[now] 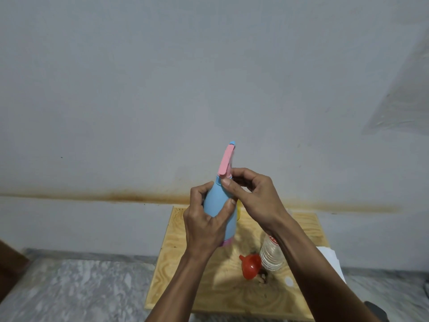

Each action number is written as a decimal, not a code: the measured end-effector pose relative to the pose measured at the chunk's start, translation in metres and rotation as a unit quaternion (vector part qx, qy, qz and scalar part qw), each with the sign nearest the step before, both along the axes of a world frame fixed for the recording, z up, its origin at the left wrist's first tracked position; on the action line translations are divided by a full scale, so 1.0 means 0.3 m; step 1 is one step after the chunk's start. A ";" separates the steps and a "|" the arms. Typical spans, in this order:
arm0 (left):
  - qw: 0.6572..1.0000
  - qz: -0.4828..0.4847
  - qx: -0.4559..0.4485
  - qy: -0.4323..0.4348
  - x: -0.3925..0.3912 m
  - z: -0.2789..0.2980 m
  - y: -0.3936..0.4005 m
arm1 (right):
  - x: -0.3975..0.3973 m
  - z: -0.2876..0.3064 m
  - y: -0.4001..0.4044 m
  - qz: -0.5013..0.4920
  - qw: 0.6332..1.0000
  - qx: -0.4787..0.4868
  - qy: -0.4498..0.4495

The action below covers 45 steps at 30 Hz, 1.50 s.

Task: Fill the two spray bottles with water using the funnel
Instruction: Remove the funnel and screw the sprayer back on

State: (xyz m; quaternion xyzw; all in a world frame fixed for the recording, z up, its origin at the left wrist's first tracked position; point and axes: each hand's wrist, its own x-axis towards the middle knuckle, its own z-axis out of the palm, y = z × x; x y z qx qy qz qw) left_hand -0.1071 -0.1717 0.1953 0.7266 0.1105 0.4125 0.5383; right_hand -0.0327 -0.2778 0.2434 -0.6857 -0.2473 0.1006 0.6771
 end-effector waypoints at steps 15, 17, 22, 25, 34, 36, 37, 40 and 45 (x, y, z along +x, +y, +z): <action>0.999 -0.003 -0.037 -0.017 0.064 0.008 -0.006 | 0.019 0.006 0.024 0.038 0.978 0.136 0.157; 0.999 0.000 -0.044 -0.018 0.068 0.012 -0.008 | 0.029 0.004 0.019 0.040 0.976 0.136 0.164; 0.999 -0.010 -0.045 -0.018 0.070 0.021 -0.008 | 0.049 0.005 0.008 0.055 0.975 0.138 0.166; 0.999 -0.014 -0.045 -0.017 0.072 0.023 -0.011 | 0.060 0.007 -0.002 0.074 0.977 0.122 0.158; 0.998 -0.024 -0.053 -0.018 0.068 0.024 -0.015 | 0.067 -0.003 -0.013 0.073 0.992 0.074 0.076; 0.998 -0.027 -0.057 -0.017 0.068 0.020 -0.014 | 0.065 -0.013 -0.007 0.044 0.997 0.052 0.029; 0.998 -0.028 -0.056 -0.017 0.068 0.018 -0.014 | 0.065 -0.017 -0.004 0.033 0.998 0.048 0.019; 0.998 -0.030 -0.056 -0.017 0.066 0.019 -0.014 | 0.065 -0.023 -0.005 0.051 0.997 0.059 0.029; 0.996 -0.046 -0.078 -0.011 0.071 0.021 -0.007 | 0.086 -0.012 -0.003 0.064 0.996 0.061 0.031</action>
